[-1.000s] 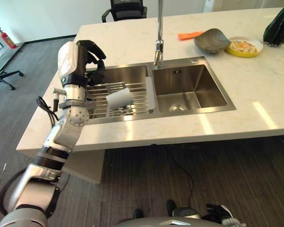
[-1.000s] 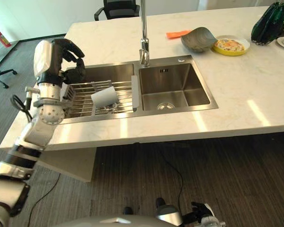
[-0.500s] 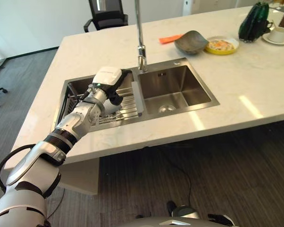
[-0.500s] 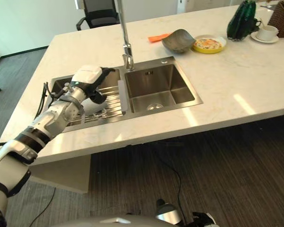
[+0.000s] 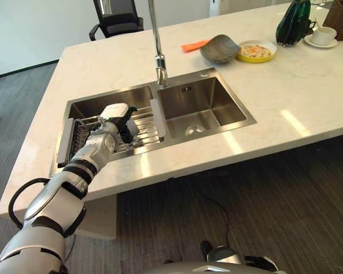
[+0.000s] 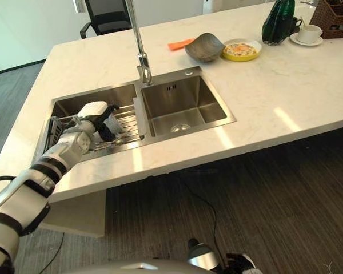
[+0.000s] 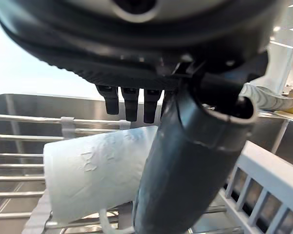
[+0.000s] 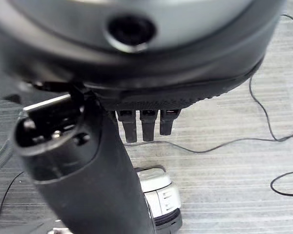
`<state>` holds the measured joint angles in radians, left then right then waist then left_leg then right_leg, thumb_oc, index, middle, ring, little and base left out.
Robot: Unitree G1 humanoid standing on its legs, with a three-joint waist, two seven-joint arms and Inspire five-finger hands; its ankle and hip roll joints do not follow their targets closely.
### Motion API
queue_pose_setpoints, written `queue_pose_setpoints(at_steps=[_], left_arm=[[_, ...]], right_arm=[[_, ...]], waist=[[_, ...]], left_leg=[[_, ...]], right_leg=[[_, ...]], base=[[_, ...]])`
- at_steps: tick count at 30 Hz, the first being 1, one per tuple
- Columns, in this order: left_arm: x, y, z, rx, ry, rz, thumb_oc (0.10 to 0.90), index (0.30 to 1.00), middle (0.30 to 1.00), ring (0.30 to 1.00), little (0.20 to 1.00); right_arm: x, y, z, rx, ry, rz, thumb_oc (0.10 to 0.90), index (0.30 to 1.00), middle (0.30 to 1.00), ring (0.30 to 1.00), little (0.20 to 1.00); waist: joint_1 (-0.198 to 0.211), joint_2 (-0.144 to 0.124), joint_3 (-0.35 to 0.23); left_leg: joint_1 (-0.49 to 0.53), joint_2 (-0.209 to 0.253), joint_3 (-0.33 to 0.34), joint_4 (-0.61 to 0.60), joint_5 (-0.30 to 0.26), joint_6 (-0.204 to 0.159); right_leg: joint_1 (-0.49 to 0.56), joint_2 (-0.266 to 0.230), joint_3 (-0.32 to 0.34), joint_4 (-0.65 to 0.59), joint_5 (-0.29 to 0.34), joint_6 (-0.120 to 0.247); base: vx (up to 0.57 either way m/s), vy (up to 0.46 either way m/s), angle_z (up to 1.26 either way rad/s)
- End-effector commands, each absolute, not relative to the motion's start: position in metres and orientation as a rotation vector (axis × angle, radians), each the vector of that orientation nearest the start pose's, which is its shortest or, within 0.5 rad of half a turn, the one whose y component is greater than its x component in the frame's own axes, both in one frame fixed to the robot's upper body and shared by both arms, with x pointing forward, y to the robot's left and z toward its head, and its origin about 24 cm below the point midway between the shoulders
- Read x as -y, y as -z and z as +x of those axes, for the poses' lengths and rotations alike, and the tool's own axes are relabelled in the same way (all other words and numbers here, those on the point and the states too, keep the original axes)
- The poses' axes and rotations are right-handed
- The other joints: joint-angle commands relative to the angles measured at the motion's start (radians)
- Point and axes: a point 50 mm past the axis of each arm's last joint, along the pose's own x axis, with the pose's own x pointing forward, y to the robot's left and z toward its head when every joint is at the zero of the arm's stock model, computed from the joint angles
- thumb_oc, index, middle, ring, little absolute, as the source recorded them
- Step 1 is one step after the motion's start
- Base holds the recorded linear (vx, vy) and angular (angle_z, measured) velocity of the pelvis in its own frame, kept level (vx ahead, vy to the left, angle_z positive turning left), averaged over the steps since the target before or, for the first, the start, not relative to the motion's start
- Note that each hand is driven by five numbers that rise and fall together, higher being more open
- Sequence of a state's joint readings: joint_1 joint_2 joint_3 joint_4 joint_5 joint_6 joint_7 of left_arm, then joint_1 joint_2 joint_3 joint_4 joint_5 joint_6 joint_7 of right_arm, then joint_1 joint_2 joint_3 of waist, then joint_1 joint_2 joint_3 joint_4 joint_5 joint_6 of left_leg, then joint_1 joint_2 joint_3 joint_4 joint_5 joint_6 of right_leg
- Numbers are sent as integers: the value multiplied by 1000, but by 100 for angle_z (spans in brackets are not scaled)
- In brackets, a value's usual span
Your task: Place the dishes in the dishwasher.
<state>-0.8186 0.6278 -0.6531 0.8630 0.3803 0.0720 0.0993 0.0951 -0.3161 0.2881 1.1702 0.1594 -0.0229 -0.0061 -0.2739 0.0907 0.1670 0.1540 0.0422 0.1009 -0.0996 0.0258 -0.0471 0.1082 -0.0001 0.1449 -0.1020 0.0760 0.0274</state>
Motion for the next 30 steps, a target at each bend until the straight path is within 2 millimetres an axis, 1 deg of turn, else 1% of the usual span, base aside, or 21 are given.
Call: queue_pose_setpoints(at_steps=[1,5,7,8,9,11,12,13,15,16,17,19,21,22,24,26,27,28,29,30], left_arm=[[-234,-188,405,53,-168,1310,800,900,900,900,900],[-243,-174,405,-35,-169,1279,800,900,900,900,900],[-246,-164,404,-87,-160,1239,800,900,900,900,900],[-246,-164,404,-87,-160,1239,800,900,900,900,900],[-245,-157,404,-119,-137,1248,800,900,900,900,900],[-244,-156,404,-126,-133,1249,800,900,900,900,900],[-241,-150,404,-148,-107,1260,800,900,900,900,900],[-241,-149,404,-148,-107,1260,800,900,900,900,900],[-235,-137,404,-195,-75,1320,800,900,900,900,900],[-232,-136,405,-201,-65,1353,588,582,582,582,582],[-230,-134,405,-214,-53,1413,400,300,300,300,300],[-229,-132,406,-230,-43,1448,400,300,300,300,300],[-228,-125,405,-278,-24,1498,400,300,300,300,300],[-228,-125,405,-277,-24,1498,400,300,300,300,300],[-225,-128,406,-257,-24,1513,400,300,300,300,300],[-222,-136,408,-202,-43,1497,400,300,300,300,300],[-217,-148,410,-125,-65,1485,400,300,300,300,300],[-215,-156,410,-68,-84,1468,400,300,300,300,300],[-211,-165,409,13,-116,1414,400,300,300,300,300],[-208,-177,407,118,-166,1321,400,300,300,300,300]], right_arm=[[257,158,62,-1252,70,-310,800,900,900,900,900],[255,158,68,-1247,58,-316,800,900,900,900,900],[254,158,69,-1248,54,-320,800,900,900,900,900],[254,158,69,-1248,54,-320,800,900,900,900,900],[253,159,71,-1249,47,-321,800,900,900,900,900],[253,159,71,-1250,44,-322,800,900,900,900,900],[251,159,72,-1254,34,-324,800,900,900,900,900],[251,159,72,-1254,34,-324,800,900,900,900,900],[248,160,73,-1254,17,-328,800,900,900,900,900],[247,160,75,-1252,14,-330,800,900,900,900,900],[248,160,76,-1250,12,-334,800,900,900,900,900],[248,159,77,-1248,9,-336,800,900,900,900,900],[249,158,85,-1237,2,-343,800,900,900,900,900],[249,158,85,-1236,3,-343,800,900,900,900,900],[248,157,91,-1219,0,-340,800,900,900,900,900],[247,156,93,-1211,-2,-334,800,900,900,900,900],[246,157,91,-1210,-5,-331,800,900,900,900,900],[246,157,91,-1206,-4,-326,800,900,900,900,900],[244,157,91,-1199,-5,-321,800,900,900,900,900],[242,157,90,-1191,-8,-315,800,900,900,900,900]], waist=[[26,-23,-28],[29,-25,-31],[29,-25,-31],[29,-25,-31],[29,-24,-32],[30,-25,-32],[31,-25,-32],[31,-25,-32],[32,-25,-34],[32,-25,-34],[31,-24,-33],[33,-25,-33],[35,-24,-32],[36,-24,-31],[39,-25,-30],[45,-26,-29],[49,-27,-27],[51,-28,-27],[55,-30,-26],[58,-33,-25]], left_leg=[[70,-9,78,12,-102,-43],[75,-10,81,12,-105,-42],[77,-11,80,12,-106,-42],[77,-11,80,12,-106,-42],[77,-11,81,12,-106,-42],[78,-12,81,12,-106,-42],[78,-12,81,12,-106,-42],[78,-12,81,12,-106,-42],[78,-12,79,12,-107,-41],[78,-13,78,12,-107,-41],[77,-13,78,12,-108,-41],[77,-13,77,12,-108,-41],[76,-14,78,12,-108,-40],[76,-14,78,12,-108,-40],[75,-13,79,12,-107,-39],[74,-14,77,12,-107,-38],[73,-14,76,12,-108,-38],[72,-15,75,12,-108,-38],[71,-15,73,12,-107,-37],[70,-15,72,12,-106,-37]], right_leg=[[44,-27,-14,15,-125,87],[47,-24,-12,15,-124,85],[49,-23,-11,15,-124,84],[49,-23,-11,15,-124,84],[50,-22,-12,15,-124,83],[50,-22,-11,15,-124,83],[51,-22,-13,15,-124,82],[51,-22,-13,15,-124,82],[51,-22,-14,15,-124,82],[51,-22,-15,15,-124,82],[51,-23,-15,15,-125,82],[50,-23,-15,15,-125,82],[49,-22,-17,15,-124,82],[49,-22,-17,15,-124,82],[48,-24,-18,15,-124,82],[48,-25,-21,15,-123,82],[48,-26,-22,15,-123,82],[48,-27,-24,15,-123,82],[47,-27,-25,15,-123,82],[46,-27,-28,15,-123,81]], base=[[0,0,0],[0,0,0],[0,0,0],[0,0,0],[0,0,0],[0,0,0],[0,0,0],[0,0,0],[0,0,0],[0,0,0],[0,0,0],[0,0,0],[0,0,0],[0,0,0],[-15,-4,0],[0,0,0],[0,0,0],[0,0,0],[0,0,0],[0,0,0]])
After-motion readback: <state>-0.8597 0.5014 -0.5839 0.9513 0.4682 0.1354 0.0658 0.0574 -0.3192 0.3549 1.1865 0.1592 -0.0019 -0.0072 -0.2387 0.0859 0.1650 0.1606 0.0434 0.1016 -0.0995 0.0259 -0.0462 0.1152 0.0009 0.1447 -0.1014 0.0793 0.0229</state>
